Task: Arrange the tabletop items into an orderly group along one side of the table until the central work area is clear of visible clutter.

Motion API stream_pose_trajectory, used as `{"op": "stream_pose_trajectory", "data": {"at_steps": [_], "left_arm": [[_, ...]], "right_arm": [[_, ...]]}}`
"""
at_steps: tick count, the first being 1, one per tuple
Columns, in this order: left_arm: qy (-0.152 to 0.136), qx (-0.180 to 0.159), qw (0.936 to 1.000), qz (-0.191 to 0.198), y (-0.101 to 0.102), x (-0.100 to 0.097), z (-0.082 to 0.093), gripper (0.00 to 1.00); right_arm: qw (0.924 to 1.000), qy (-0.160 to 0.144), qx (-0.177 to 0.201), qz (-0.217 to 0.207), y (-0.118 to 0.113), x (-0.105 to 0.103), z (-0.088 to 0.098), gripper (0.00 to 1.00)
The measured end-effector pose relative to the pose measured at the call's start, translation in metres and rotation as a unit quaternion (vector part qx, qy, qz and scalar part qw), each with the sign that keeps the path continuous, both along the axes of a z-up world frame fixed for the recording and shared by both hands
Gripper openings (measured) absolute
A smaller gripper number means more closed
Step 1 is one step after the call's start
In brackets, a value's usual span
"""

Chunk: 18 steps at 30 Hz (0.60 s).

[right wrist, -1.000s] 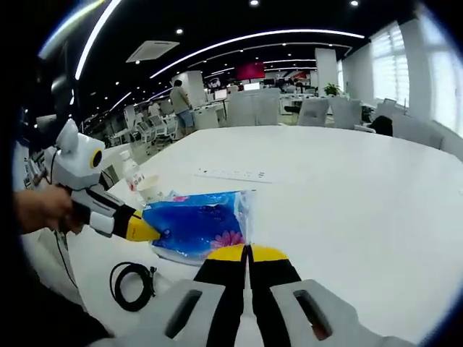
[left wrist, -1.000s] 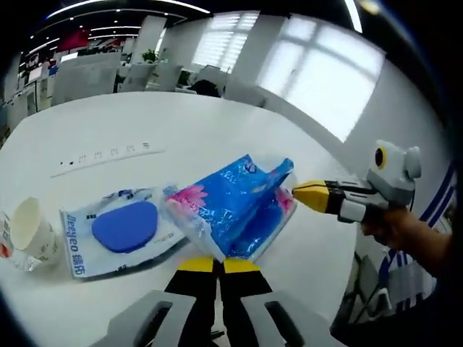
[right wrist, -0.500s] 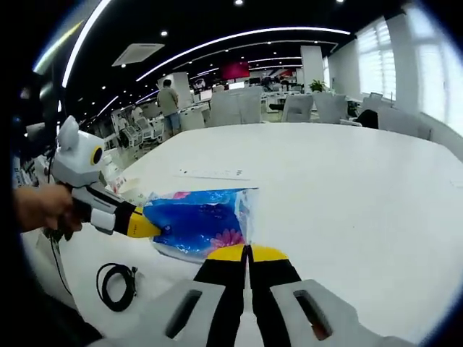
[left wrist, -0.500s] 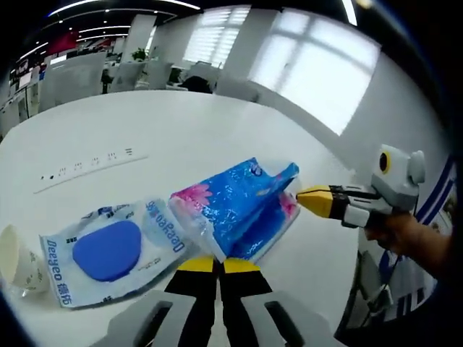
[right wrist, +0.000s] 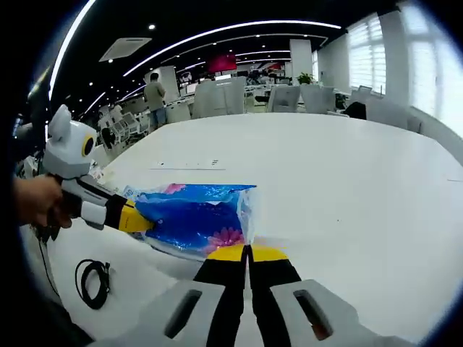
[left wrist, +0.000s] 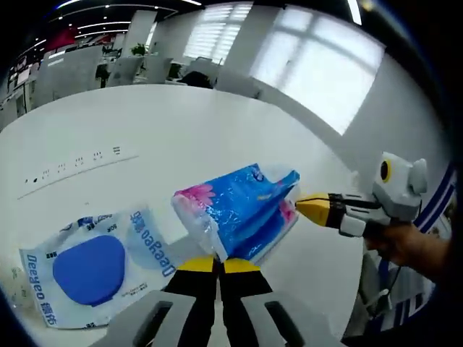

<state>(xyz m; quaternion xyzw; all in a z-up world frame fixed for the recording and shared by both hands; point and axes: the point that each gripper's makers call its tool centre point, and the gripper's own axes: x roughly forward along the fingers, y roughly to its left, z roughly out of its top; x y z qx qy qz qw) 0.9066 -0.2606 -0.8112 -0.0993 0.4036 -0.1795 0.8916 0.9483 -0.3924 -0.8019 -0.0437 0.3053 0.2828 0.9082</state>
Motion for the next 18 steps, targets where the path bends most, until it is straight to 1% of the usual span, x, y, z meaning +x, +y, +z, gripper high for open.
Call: {"op": "stream_pose_trajectory", "data": {"at_steps": [3, 6, 7, 12, 13, 16, 17, 18], "left_arm": [[0.006, -0.001, 1.0000, 0.000, -0.002, 0.005, -0.007, 0.00], [0.009, 0.001, 1.0000, 0.000, -0.002, 0.009, -0.011, 0.00], [0.010, 0.002, 0.9999, -0.002, -0.003, 0.010, -0.013, 0.00], [0.017, 0.002, 0.9998, 0.001, -0.004, 0.015, -0.024, 0.00], [0.020, 0.003, 0.9998, 0.000, -0.004, 0.016, -0.025, 0.00], [0.025, 0.003, 0.9997, 0.004, -0.001, 0.022, -0.034, 0.00], [0.026, 0.005, 0.9996, 0.004, 0.000, 0.024, -0.036, 0.00], [0.027, 0.008, 0.9996, 0.004, 0.002, 0.023, -0.033, 0.00]], "right_arm": [[1.0000, 0.004, -0.002, -0.005, -0.001, 0.005, -0.005, 0.00], [0.9999, 0.007, -0.007, -0.009, -0.002, 0.009, -0.016, 0.00], [0.9999, 0.009, -0.009, -0.010, -0.003, 0.009, -0.015, 0.00], [0.9997, 0.016, -0.013, -0.014, -0.003, 0.014, -0.024, 0.00], [0.9996, 0.018, -0.014, -0.016, -0.003, 0.018, -0.030, 0.00], [0.9995, 0.021, -0.019, -0.015, -0.001, 0.021, -0.034, 0.00], [0.9994, 0.023, -0.021, -0.015, 0.000, 0.024, -0.039, 0.00], [0.9994, 0.025, -0.019, -0.015, 0.001, 0.025, -0.040, 0.00]]}}
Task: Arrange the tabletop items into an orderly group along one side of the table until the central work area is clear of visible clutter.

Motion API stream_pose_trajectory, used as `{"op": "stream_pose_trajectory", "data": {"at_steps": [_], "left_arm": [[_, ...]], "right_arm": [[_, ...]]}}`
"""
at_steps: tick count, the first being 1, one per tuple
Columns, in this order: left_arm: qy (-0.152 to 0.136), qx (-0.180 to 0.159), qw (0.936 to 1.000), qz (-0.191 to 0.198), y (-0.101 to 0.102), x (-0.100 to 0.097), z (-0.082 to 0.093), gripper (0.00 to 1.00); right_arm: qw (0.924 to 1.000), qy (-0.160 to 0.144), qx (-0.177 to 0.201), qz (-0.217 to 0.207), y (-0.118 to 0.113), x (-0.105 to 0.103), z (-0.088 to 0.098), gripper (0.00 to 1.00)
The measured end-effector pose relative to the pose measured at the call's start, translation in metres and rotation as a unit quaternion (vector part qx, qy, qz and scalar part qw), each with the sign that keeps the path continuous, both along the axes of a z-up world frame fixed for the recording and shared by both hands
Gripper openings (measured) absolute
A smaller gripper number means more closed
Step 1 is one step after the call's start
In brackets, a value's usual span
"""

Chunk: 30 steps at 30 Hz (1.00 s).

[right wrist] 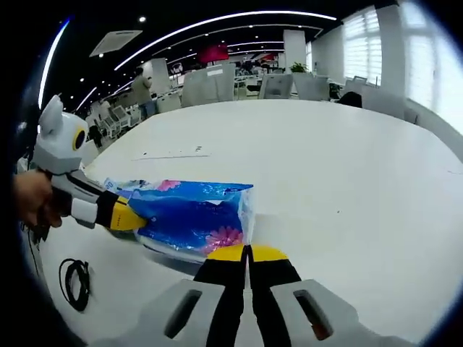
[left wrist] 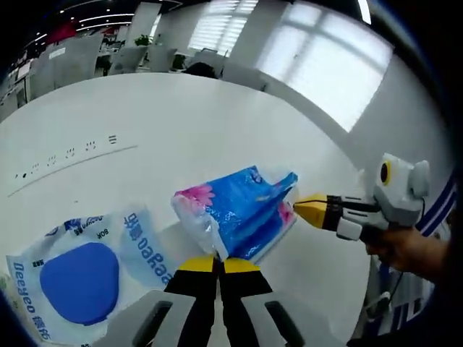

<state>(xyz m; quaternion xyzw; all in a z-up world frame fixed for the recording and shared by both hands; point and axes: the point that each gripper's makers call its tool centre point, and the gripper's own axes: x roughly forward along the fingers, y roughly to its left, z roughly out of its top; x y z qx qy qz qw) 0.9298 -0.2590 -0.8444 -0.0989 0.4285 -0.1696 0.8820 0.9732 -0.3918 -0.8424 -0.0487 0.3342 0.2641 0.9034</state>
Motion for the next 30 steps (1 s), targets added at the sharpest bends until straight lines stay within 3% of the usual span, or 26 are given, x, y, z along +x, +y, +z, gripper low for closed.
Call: {"op": "stream_pose_trajectory", "data": {"at_steps": [21, 30], "left_arm": [[0.034, -0.009, 0.9992, 0.021, 0.004, 0.005, -0.016, 0.00], [0.024, 0.016, 0.9996, 0.000, 0.005, 0.004, -0.014, 0.06]], "right_arm": [[0.9997, 0.015, -0.016, 0.015, 0.008, 0.006, -0.023, 0.00], [0.9995, 0.015, -0.013, 0.027, 0.007, 0.004, -0.023, 0.00]]}}
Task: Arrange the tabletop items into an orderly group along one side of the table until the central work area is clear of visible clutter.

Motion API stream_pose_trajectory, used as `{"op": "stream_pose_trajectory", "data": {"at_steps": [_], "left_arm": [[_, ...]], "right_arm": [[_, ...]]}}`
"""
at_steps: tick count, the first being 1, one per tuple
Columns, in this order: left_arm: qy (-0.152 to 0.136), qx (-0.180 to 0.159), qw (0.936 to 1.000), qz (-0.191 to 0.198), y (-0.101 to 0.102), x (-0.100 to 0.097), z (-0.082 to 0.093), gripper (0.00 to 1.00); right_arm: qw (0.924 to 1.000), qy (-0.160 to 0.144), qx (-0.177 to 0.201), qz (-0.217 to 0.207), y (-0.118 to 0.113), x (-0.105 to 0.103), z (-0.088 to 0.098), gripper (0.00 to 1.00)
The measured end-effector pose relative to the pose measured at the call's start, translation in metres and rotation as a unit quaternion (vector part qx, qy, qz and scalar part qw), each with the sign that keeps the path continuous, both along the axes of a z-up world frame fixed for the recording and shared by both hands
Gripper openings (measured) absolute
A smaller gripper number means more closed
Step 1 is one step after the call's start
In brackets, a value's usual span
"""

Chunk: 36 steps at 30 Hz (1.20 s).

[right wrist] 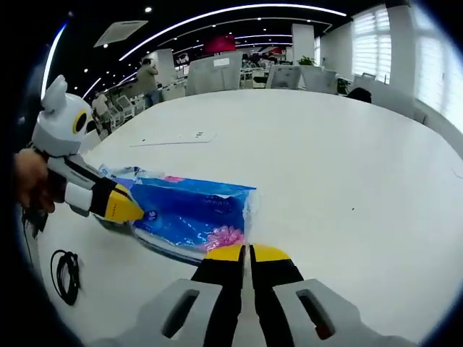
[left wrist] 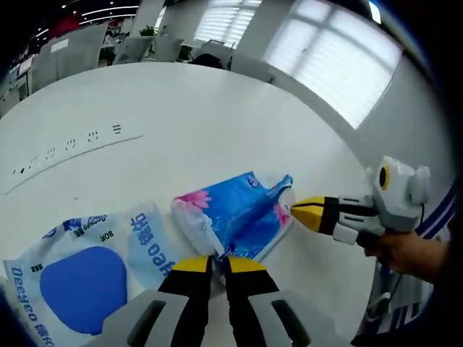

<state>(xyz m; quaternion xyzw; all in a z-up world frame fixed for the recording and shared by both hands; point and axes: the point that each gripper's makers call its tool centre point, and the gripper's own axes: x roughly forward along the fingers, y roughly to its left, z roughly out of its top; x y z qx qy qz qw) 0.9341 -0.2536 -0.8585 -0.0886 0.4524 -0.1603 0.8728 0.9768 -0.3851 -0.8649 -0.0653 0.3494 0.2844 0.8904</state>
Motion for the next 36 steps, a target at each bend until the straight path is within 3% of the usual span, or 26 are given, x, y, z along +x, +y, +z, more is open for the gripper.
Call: {"op": "stream_pose_trajectory", "data": {"at_steps": [4, 13, 21, 27, 36], "left_arm": [[-0.003, 0.007, 0.9999, -0.008, 0.001, -0.002, 0.003, 0.10], [-0.017, 0.015, 0.9994, -0.027, 0.003, -0.010, 0.017, 0.19], [-0.064, 0.017, 0.9969, -0.041, 0.001, -0.018, 0.039, 0.31], [-0.105, 0.019, 0.9933, -0.045, 0.002, -0.038, 0.066, 0.37], [-0.142, 0.016, 0.9896, -0.019, 0.026, -0.077, 0.089, 0.48]], "right_arm": [[0.9999, -0.009, 0.000, 0.006, 0.000, -0.002, 0.004, 0.01], [0.9990, -0.028, 0.017, 0.031, 0.007, -0.011, 0.021, 0.19], [0.9970, -0.050, 0.031, 0.051, 0.014, -0.025, 0.043, 0.33], [0.9947, -0.065, 0.044, 0.067, 0.022, -0.042, 0.068, 0.47], [0.9899, -0.085, 0.065, 0.093, 0.038, -0.070, 0.097, 0.67]]}}
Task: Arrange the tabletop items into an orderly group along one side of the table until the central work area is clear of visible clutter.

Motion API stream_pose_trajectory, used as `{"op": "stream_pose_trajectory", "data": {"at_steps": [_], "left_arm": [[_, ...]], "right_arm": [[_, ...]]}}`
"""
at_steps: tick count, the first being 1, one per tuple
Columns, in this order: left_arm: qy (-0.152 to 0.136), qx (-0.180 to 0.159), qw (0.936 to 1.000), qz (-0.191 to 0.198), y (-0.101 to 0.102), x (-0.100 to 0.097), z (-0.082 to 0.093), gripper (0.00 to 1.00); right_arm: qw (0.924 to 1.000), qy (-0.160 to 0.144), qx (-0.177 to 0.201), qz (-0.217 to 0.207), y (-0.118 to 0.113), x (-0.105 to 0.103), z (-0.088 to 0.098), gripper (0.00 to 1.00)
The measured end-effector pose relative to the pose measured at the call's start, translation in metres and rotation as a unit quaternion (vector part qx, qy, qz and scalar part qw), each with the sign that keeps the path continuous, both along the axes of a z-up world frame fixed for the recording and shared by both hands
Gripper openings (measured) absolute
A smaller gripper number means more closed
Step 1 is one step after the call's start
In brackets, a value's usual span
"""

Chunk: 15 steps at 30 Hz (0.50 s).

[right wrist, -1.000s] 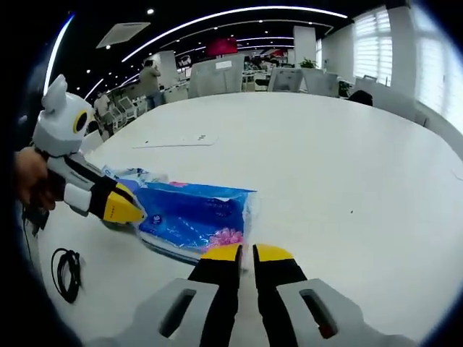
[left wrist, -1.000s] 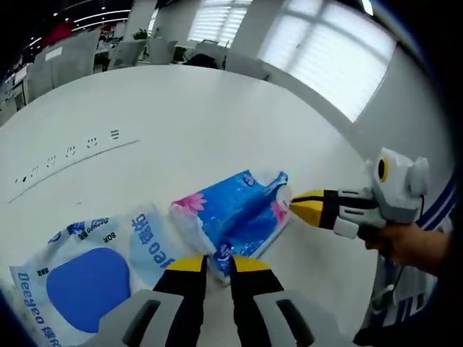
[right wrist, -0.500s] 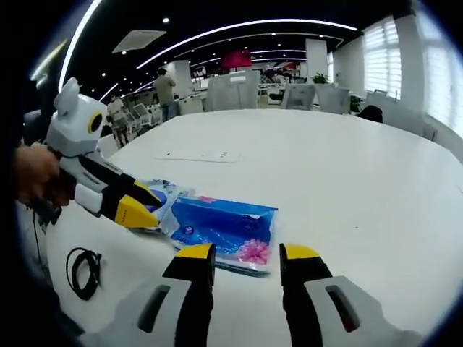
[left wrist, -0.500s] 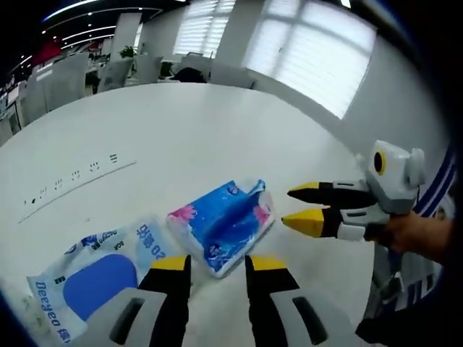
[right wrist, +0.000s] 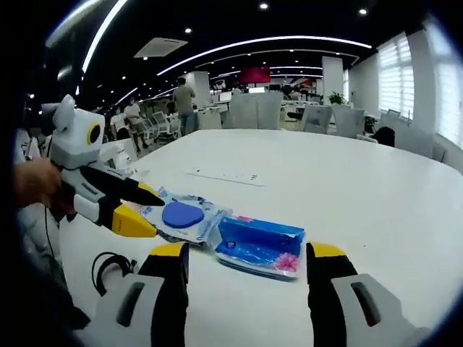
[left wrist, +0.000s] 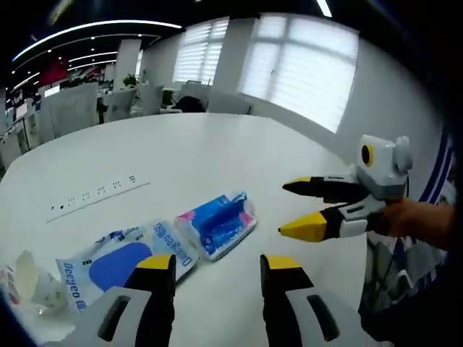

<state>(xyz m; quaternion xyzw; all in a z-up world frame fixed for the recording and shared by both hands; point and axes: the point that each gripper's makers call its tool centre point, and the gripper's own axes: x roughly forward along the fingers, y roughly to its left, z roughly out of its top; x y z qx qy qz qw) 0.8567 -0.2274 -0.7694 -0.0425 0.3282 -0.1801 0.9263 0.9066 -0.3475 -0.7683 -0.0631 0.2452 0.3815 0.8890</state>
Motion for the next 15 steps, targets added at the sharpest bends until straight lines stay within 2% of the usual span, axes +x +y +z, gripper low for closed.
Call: {"op": "stream_pose_trajectory", "data": {"at_steps": [6, 9, 15], "left_arm": [[-0.014, -0.003, 0.9998, 0.013, 0.021, -0.029, 0.013, 0.57], [-0.023, -0.005, 0.9995, 0.020, 0.033, -0.046, 0.017, 0.62], [-0.046, -0.007, 0.9986, 0.026, 0.053, -0.071, 0.027, 0.71]], "right_arm": [[0.9999, -0.003, 0.008, 0.012, 0.006, -0.020, 0.008, 0.79], [0.9998, -0.009, 0.007, 0.019, 0.010, -0.035, 0.018, 0.85], [0.9996, -0.014, 0.019, 0.012, 0.009, -0.046, 0.027, 0.93]]}}
